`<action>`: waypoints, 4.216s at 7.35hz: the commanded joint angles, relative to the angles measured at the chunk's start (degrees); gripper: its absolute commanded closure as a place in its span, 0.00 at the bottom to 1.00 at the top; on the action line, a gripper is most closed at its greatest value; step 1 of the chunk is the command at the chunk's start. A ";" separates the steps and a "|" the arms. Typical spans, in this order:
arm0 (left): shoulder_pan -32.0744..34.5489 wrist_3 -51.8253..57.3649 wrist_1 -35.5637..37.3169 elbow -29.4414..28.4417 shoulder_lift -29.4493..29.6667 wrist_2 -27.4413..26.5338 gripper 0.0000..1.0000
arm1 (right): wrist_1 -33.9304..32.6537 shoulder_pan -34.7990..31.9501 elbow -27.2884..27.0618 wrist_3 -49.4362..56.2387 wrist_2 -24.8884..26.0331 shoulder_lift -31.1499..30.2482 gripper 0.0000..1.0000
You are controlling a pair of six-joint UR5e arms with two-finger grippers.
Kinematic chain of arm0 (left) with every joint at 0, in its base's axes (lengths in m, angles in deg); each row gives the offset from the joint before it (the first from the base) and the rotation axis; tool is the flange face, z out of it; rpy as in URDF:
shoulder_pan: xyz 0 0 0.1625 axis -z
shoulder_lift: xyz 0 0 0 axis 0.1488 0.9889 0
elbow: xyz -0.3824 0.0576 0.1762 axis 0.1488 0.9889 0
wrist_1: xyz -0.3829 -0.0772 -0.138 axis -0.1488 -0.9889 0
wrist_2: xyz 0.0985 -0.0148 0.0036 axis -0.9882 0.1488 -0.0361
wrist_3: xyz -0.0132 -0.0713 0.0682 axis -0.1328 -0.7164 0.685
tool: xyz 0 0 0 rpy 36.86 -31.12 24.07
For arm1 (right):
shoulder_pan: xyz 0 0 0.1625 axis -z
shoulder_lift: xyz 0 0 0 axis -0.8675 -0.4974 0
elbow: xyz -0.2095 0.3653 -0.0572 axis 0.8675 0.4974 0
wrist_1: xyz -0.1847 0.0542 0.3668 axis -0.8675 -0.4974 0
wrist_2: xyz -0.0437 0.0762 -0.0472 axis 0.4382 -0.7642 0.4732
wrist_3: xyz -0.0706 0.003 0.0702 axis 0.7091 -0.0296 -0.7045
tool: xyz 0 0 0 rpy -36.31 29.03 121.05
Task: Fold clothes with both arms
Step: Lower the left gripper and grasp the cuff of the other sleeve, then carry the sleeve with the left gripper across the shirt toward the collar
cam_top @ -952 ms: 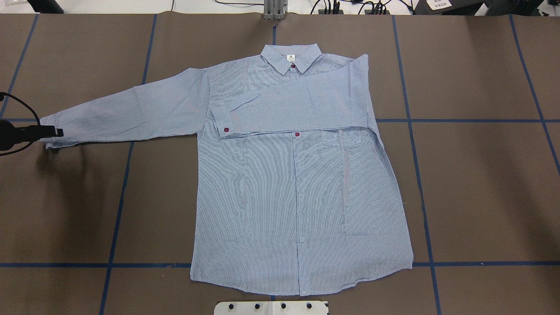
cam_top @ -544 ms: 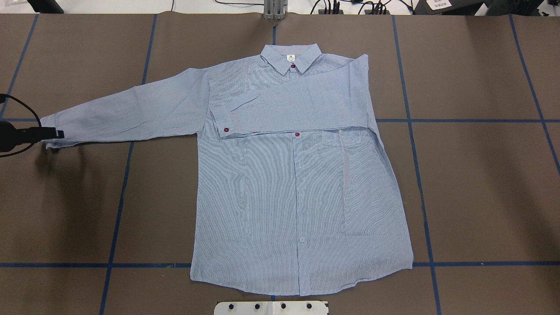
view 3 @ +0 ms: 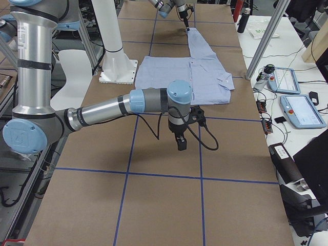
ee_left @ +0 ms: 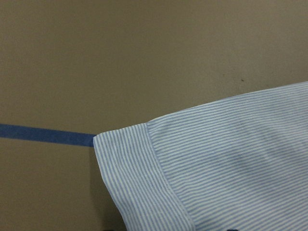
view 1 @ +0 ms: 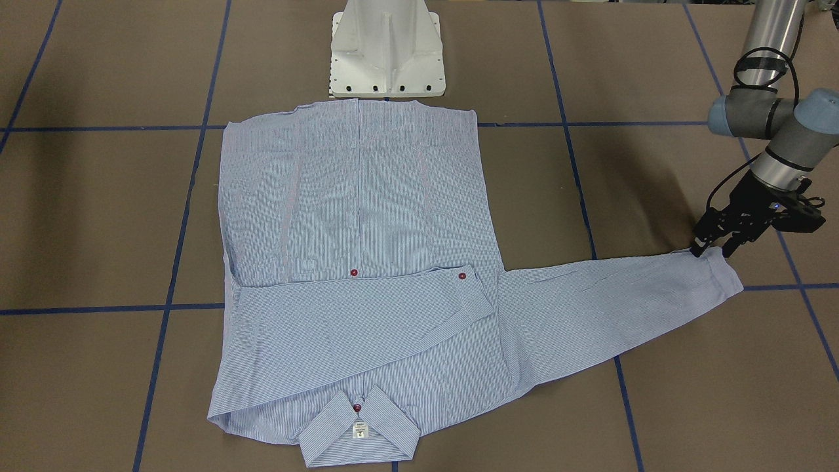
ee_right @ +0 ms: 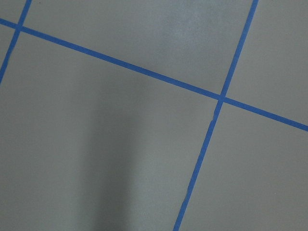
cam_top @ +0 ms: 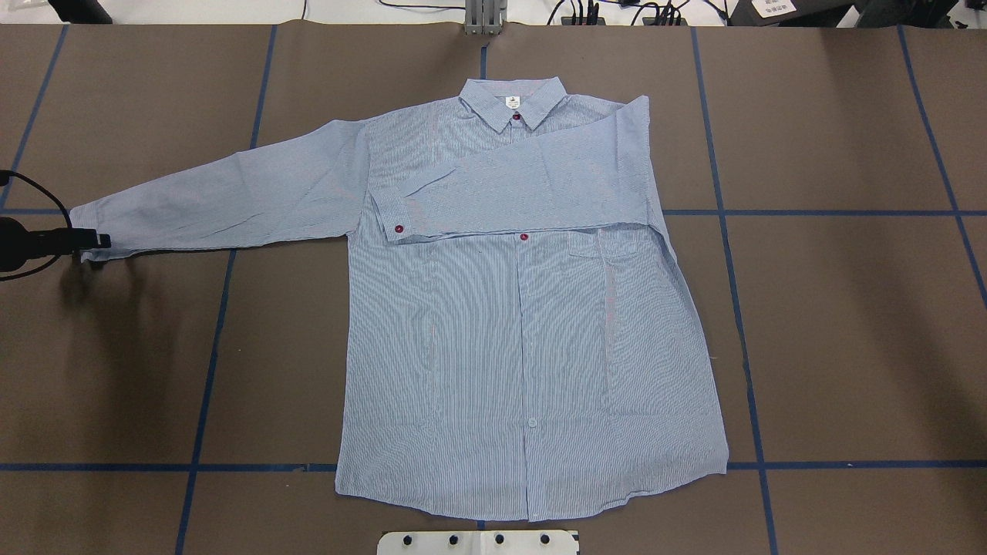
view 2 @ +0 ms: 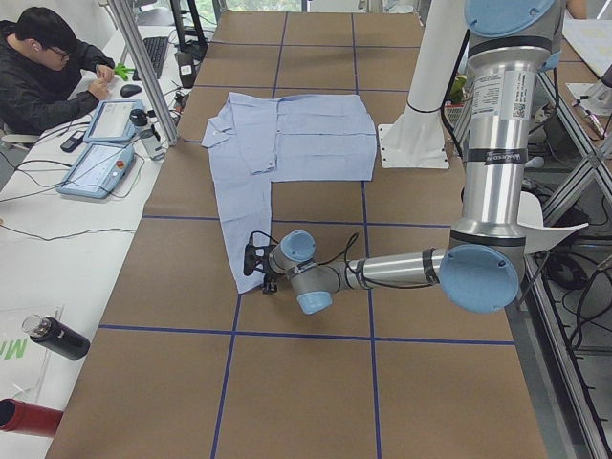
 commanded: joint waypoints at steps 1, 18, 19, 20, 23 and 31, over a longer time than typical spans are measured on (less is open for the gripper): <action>-0.01 0.39 -0.10 0.29 0.00 0.07 0.76 | 0.00 0.00 -0.07 -0.09 0.00 0.00 0.00; -14.23 -9.33 74.50 27.73 43.47 -3.86 1.00 | 0.00 0.00 -0.07 -0.26 -0.09 0.00 0.00; -14.24 -11.10 74.69 22.93 48.29 -3.97 1.00 | 0.00 0.00 -0.07 -0.35 -0.09 0.00 0.00; -14.24 -13.73 74.61 15.92 53.82 -4.32 1.00 | 0.00 0.00 -0.16 -0.35 -0.09 0.00 0.00; -15.47 -17.26 74.08 7.01 60.44 -5.55 1.00 | 0.00 0.00 -0.16 -0.35 -0.09 0.00 0.00; -20.40 -27.82 61.09 -7.09 68.90 -6.26 0.00 | -0.09 0.00 0.02 -0.44 -0.09 0.09 0.00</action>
